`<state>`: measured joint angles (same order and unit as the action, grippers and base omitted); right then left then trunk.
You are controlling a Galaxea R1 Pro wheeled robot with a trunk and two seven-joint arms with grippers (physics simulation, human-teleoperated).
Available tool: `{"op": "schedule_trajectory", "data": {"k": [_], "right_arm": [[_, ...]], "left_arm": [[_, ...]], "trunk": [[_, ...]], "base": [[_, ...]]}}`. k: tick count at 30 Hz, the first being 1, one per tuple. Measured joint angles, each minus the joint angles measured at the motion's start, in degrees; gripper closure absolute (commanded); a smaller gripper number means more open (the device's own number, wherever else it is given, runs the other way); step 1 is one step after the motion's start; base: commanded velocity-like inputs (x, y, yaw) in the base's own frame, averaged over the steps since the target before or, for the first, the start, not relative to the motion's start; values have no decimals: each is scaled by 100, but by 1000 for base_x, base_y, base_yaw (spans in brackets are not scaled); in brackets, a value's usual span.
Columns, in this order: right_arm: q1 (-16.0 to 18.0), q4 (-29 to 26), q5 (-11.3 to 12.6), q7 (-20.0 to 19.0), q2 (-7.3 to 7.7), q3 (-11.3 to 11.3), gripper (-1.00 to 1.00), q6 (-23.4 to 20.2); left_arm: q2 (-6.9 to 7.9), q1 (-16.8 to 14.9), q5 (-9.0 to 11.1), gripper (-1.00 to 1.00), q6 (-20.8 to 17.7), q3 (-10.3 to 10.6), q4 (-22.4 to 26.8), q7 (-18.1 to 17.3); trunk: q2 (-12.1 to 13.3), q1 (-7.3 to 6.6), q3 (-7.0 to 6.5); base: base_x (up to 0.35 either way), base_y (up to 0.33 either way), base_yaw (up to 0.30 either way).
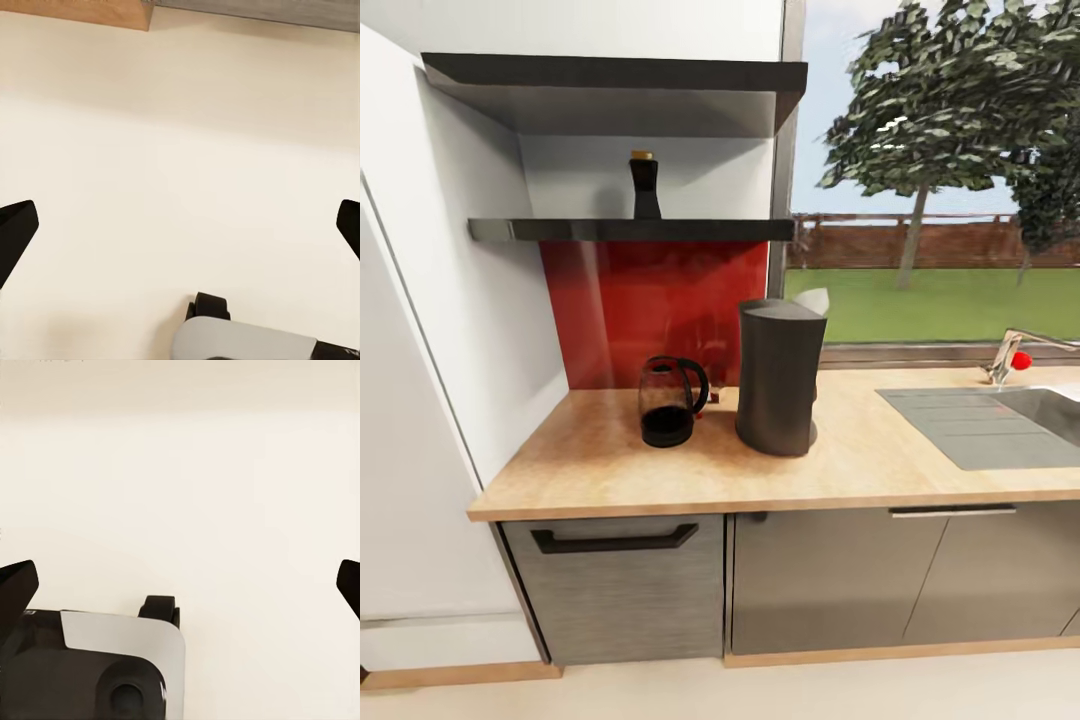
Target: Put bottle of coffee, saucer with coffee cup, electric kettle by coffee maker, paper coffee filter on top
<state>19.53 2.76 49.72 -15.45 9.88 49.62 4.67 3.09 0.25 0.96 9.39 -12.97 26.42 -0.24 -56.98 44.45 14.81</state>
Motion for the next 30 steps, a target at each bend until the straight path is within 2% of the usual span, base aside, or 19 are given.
{"op": "schedule_trajectory", "data": {"k": [13, 19, 30], "right_arm": [[0, 0, 0, 15, 19, -14, -100, 1], [0, 3, 0, 16, 84, -12, -100, 4], [0, 9, 4, 13, 156, -9, -100, 353]], "left_arm": [[0, 1, 0, -100, -1, 1, -4, 0], [0, 0, 0, -100, 0, 2, -4, 0], [0, 0, 0, -100, 1, 2, -4, 0]], "trunk": [[522, -286, -234], [763, -418, -342], [1205, -660, -540]], "base": [[0, 0, 0], [0, 0, 0], [0, 0, 0]]}}
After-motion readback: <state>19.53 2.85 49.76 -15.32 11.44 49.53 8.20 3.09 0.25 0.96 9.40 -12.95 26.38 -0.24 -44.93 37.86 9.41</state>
